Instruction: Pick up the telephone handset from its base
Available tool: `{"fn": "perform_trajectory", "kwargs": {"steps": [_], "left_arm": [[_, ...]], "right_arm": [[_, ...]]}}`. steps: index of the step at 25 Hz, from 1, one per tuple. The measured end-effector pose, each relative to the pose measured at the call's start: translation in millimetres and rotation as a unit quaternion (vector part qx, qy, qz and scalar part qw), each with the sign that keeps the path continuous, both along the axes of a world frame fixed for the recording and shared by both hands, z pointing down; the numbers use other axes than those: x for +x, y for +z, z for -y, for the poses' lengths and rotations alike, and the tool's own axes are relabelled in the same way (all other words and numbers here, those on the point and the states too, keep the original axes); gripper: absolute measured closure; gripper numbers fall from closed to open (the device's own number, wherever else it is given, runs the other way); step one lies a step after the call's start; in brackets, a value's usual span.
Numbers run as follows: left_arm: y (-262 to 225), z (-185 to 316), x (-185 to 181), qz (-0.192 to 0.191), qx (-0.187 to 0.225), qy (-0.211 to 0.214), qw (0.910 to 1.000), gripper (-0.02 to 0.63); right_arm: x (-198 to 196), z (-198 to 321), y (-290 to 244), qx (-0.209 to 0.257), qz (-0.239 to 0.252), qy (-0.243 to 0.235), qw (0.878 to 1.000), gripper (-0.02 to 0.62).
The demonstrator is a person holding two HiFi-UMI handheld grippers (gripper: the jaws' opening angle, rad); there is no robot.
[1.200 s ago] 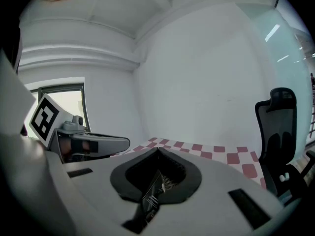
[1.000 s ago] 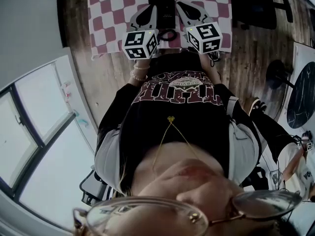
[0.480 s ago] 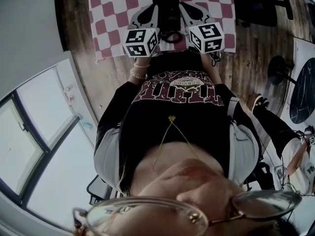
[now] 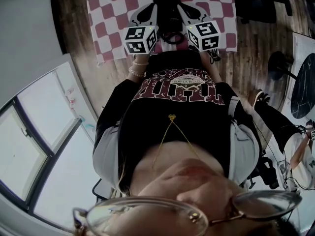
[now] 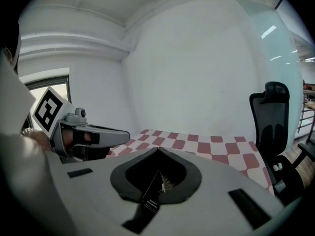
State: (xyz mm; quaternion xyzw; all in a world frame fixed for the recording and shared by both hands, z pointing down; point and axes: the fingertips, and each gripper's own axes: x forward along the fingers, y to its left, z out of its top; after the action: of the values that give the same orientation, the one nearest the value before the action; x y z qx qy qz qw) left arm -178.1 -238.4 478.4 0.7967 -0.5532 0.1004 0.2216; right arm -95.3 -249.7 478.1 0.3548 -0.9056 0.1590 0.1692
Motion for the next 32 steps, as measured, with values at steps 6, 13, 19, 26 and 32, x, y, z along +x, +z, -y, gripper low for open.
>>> {"fn": "perform_trajectory", "kwargs": {"steps": [6,13,19,26,32], "left_arm": [[9.9,3.6,-3.4,0.011,-0.005,0.011,0.9999,0.595],[28.9,8.3,-4.5,0.012,-0.027,0.028,0.9992,0.595],[44.7,8.7,-4.5,0.011,-0.045,0.038,0.9982,0.595],[63.1,8.0,-8.4,0.007,-0.069,0.041,0.9968,0.595],[77.2,3.4,-10.9,0.004,-0.089,0.043,0.995,0.595]], "right_arm": [[-5.3,0.9,14.6,-0.016,-0.01,0.006,1.0,0.577],[-8.2,2.6,29.8,-0.03,-0.02,0.014,0.999,0.575],[-10.2,3.9,43.8,-0.042,-0.031,0.018,0.998,0.575],[-12.0,2.0,65.4,-0.069,-0.045,0.016,0.997,0.575],[-14.4,-1.3,79.4,-0.089,-0.049,0.015,0.995,0.575]]}}
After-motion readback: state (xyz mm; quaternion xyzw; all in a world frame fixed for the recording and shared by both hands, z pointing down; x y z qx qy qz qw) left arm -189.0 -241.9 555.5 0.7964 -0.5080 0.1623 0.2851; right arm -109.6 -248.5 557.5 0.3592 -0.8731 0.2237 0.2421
